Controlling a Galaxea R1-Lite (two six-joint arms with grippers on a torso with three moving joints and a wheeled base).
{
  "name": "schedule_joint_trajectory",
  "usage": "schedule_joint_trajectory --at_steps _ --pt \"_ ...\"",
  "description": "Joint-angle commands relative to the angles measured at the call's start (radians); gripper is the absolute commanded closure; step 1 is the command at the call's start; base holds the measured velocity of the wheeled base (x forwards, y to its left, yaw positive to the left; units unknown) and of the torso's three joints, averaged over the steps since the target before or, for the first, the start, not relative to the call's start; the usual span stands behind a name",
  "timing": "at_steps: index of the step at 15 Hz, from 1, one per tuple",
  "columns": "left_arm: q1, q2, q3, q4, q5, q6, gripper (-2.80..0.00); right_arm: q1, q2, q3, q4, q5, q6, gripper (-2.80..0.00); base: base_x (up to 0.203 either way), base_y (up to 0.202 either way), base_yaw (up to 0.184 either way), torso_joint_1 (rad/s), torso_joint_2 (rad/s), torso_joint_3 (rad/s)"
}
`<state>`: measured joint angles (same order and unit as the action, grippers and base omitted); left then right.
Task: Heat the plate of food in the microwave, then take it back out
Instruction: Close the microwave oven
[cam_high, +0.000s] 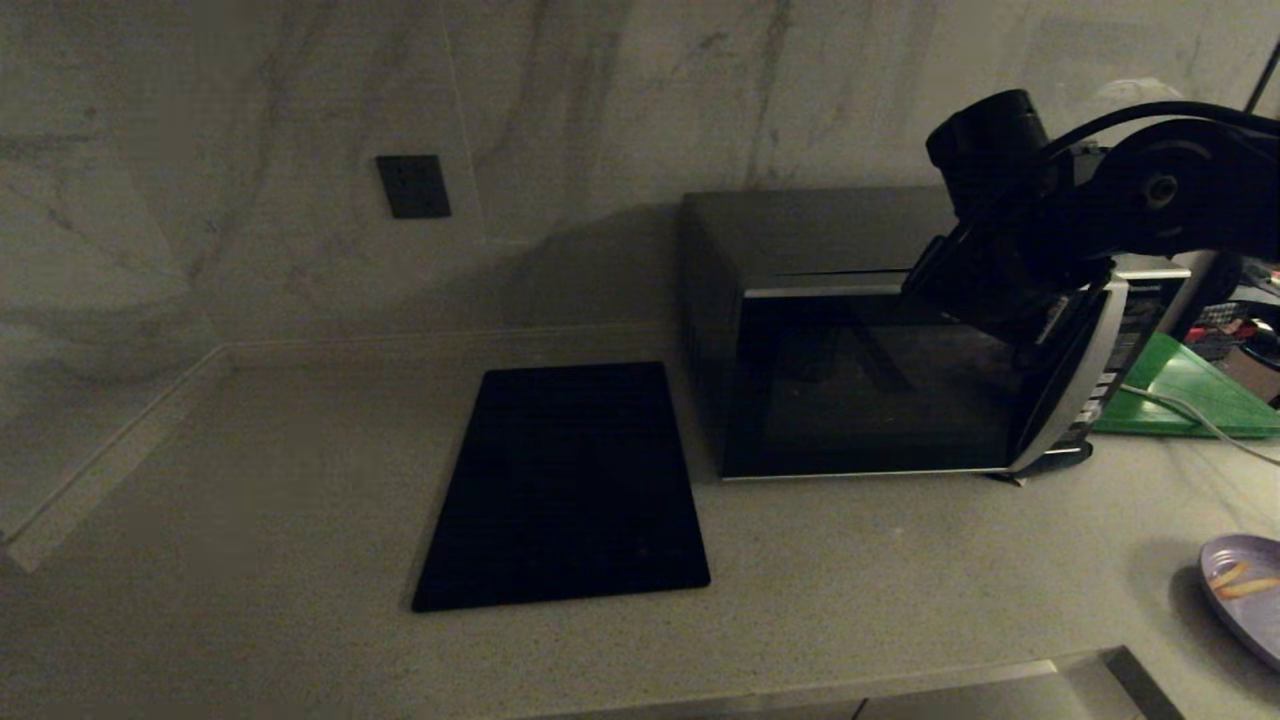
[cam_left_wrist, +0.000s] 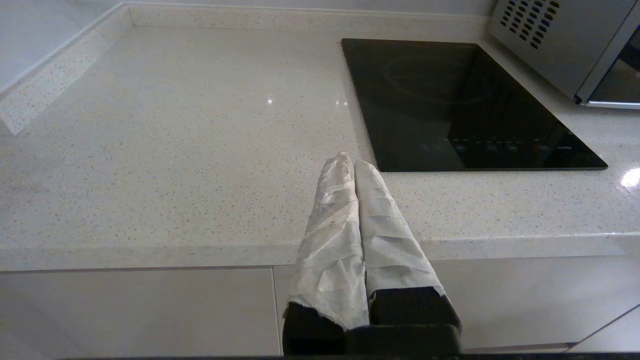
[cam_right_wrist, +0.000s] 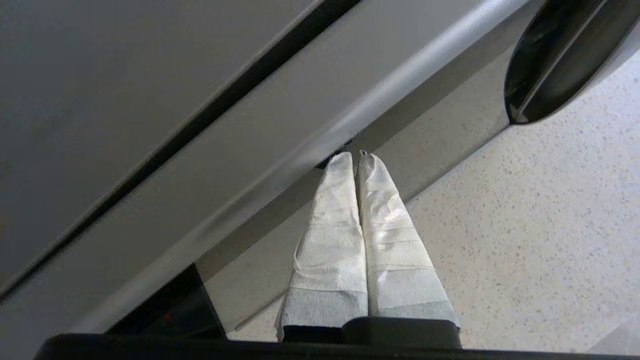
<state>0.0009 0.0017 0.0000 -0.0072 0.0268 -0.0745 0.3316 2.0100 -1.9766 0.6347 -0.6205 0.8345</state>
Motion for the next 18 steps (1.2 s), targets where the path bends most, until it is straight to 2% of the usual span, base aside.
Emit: schedule_joint_trajectory --at_steps 1,4,10,15,18 --pt "-0.001 0.000 0.000 0.000 0.001 -0.001 0.00 -0.009 -0.003 0.001 -0.036 0.016 0.000 0.00 0.000 0.000 0.000 0.000 0.00 0.000" --pt "0.001 0.000 0.000 0.000 0.001 -0.001 0.00 -0.020 -0.010 0.001 -0.064 0.091 0.005 0.00 0.000 0.000 0.000 0.000 0.00 0.000" --pt "0.001 0.000 0.000 0.000 0.001 -0.001 0.00 -0.044 -0.013 0.001 -0.105 0.150 0.019 0.00 0.000 0.000 0.000 0.000 0.00 0.000" --pt "0.001 0.000 0.000 0.000 0.001 -0.001 0.00 -0.059 -0.070 0.018 -0.090 0.150 0.025 0.00 0.000 0.000 0.000 0.000 0.00 0.000" --pt "0.001 0.000 0.000 0.000 0.001 -0.001 0.00 -0.061 -0.172 0.085 -0.068 0.151 0.006 0.00 0.000 0.000 0.000 0.000 0.00 0.000"
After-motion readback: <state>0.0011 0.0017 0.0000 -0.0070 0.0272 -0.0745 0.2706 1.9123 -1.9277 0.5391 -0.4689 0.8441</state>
